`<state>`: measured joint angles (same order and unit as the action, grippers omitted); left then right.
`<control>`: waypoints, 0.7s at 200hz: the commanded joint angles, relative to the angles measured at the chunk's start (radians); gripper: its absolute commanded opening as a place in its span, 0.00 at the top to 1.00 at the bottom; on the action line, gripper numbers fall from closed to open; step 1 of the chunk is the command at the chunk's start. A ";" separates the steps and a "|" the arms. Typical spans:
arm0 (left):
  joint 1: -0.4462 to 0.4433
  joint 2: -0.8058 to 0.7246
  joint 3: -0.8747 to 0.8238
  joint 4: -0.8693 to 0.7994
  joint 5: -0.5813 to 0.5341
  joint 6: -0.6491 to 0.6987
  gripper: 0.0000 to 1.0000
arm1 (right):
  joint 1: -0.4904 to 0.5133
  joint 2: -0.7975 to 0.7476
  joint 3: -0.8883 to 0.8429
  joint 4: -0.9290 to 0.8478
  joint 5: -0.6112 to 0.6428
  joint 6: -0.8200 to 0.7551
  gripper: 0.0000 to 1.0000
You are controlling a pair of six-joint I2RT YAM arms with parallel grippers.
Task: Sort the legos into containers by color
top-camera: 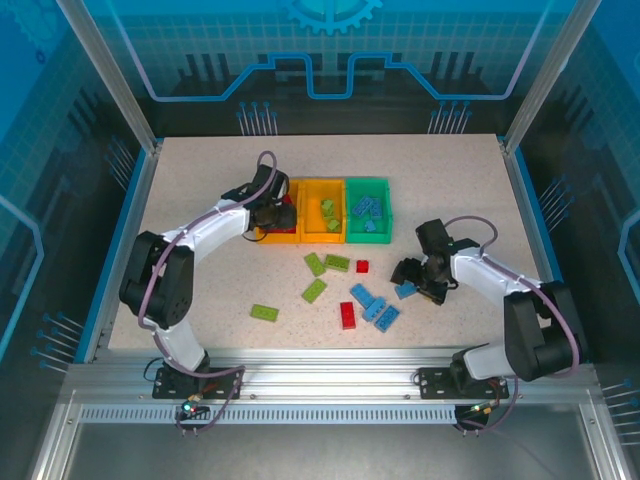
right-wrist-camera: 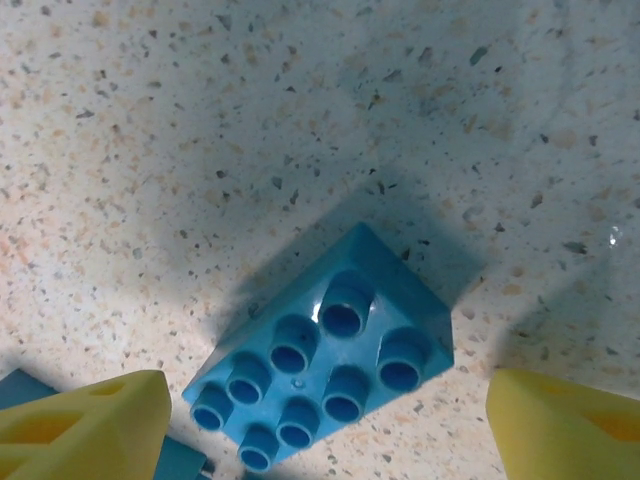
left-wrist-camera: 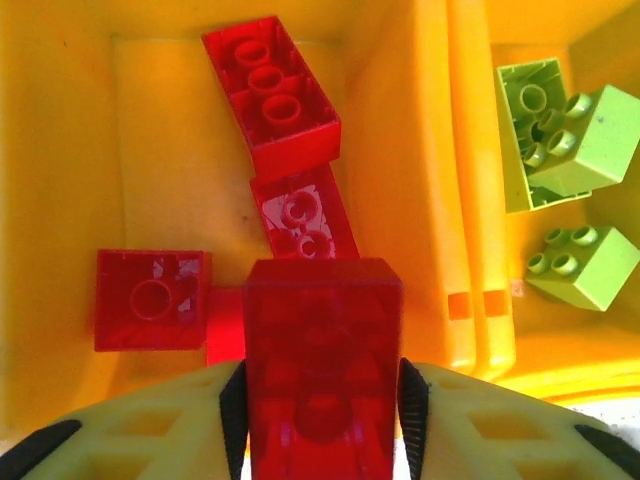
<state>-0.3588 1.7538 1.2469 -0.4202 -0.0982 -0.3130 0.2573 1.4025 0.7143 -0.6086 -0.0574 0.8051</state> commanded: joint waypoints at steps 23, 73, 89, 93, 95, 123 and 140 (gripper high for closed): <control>0.005 -0.044 0.019 0.033 0.058 -0.032 0.36 | 0.008 0.060 -0.002 0.048 -0.012 0.048 0.20; -0.011 -0.117 -0.035 0.023 0.052 -0.030 0.01 | 0.003 0.095 0.020 0.050 0.010 0.042 0.34; -0.015 -0.139 -0.054 0.018 0.054 -0.037 0.01 | 0.002 0.108 0.033 0.046 0.015 0.035 0.39; -0.015 -0.146 -0.058 0.017 0.052 -0.039 0.01 | 0.002 0.110 0.035 0.044 0.017 0.033 0.40; -0.015 -0.149 -0.060 0.016 0.053 -0.040 0.01 | 0.001 0.111 0.036 0.044 0.018 0.031 0.41; -0.018 -0.199 -0.107 0.012 0.041 -0.053 0.01 | 0.001 0.131 0.065 0.040 0.024 0.006 0.65; -0.018 -0.237 -0.143 0.009 0.029 -0.064 0.01 | 0.003 0.125 0.085 0.040 0.028 -0.009 0.75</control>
<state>-0.3714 1.5814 1.1519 -0.4015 -0.0624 -0.3458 0.2543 1.4967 0.7670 -0.6830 0.0181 0.8246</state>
